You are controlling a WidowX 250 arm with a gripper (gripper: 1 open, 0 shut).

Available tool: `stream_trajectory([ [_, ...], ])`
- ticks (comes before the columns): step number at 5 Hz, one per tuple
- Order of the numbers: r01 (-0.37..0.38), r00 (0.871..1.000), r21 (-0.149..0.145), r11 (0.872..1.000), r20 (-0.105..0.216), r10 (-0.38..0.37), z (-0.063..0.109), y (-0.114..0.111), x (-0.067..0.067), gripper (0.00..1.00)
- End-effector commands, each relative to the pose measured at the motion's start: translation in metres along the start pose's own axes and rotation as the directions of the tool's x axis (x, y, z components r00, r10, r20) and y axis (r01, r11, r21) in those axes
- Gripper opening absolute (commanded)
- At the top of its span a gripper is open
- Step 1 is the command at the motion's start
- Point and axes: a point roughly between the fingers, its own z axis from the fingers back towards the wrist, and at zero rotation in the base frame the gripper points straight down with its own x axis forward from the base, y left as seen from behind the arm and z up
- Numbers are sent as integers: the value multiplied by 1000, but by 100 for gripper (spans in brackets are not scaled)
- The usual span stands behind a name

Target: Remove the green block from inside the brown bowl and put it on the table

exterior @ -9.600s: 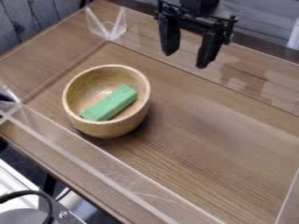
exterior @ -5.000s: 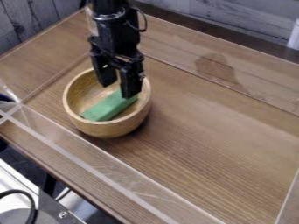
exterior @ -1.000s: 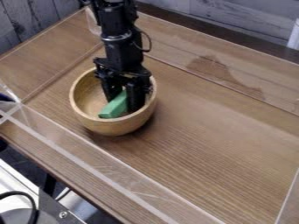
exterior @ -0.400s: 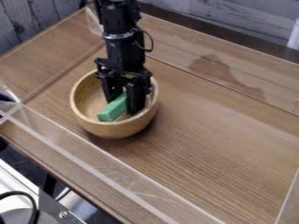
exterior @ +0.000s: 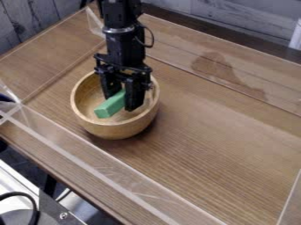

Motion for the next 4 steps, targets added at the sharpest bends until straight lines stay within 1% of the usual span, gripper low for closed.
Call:
stream_trajectory([
  [1,-1,1000,40,999,32,-1,20,1,10,0],
  [2,-4,998,36,999,61,2,32,-15,18,0],
  [3,12,996,27,1000,88,-15,41,-54,36,0],
  [4,31,996,48,998,87,-35,26,-94,47,0],
])
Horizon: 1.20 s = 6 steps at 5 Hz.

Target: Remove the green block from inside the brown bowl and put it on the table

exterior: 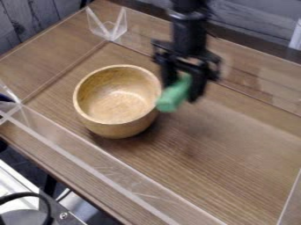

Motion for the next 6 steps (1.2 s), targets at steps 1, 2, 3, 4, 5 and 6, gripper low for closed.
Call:
stream_trajectory([
  [1,-2,999,22,1000,52,1,-4,-26,12,0],
  [2,20,998,10,1000,61,-21,-19,-48,16,0],
  [3,26,997,4,1000,77,-26,-29,-44,21,0],
  [4,23,996,-11,1000,90,-22,-25,-34,23,0],
  [5,18,995,-26,1000,102,-15,-23,-20,27,0],
  [6,-24,993,-32,999,112,28,-22,-6,27,0],
])
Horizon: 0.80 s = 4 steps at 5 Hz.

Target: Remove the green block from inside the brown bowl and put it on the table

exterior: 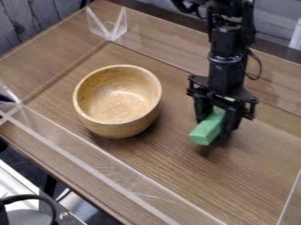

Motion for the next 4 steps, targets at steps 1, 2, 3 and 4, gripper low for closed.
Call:
stream_trajectory([
  [1,-7,998,-2,1000,58,8,12,1,7,0],
  [2,-34,998,-13,999,58,35,16,-3,5,0],
  [3,-24,999,6,1000,47,24,4,-2,7,0],
  [4,-33,999,26,999,40,32,5,1,5,0],
])
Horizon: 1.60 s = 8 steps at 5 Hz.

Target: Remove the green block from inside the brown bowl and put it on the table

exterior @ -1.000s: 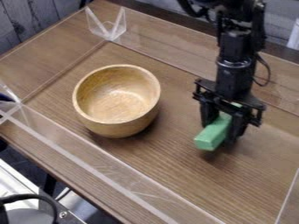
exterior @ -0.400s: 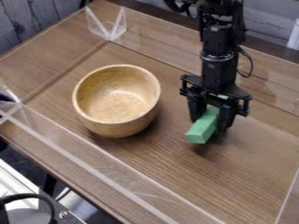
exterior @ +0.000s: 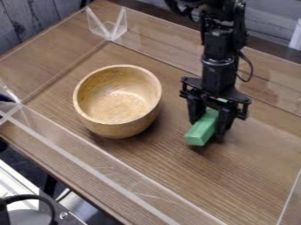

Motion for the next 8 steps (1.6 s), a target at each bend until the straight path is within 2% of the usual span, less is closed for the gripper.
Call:
stream_trajectory([
  [1,2,999,19,1000,42,-2,16,-1,4,0],
  [3,-57,998,-6,998,4,57,26,8,17,0],
  [5,-82,997,39,996,7,82,13,10,24,0],
  [6,-91,995,16,996,42,90,10,7,20,100],
  [7,-95,991,-18,995,96,97,14,4,15,100],
  [8,-121,987,4,993,102,120,44,10,17,100],
])
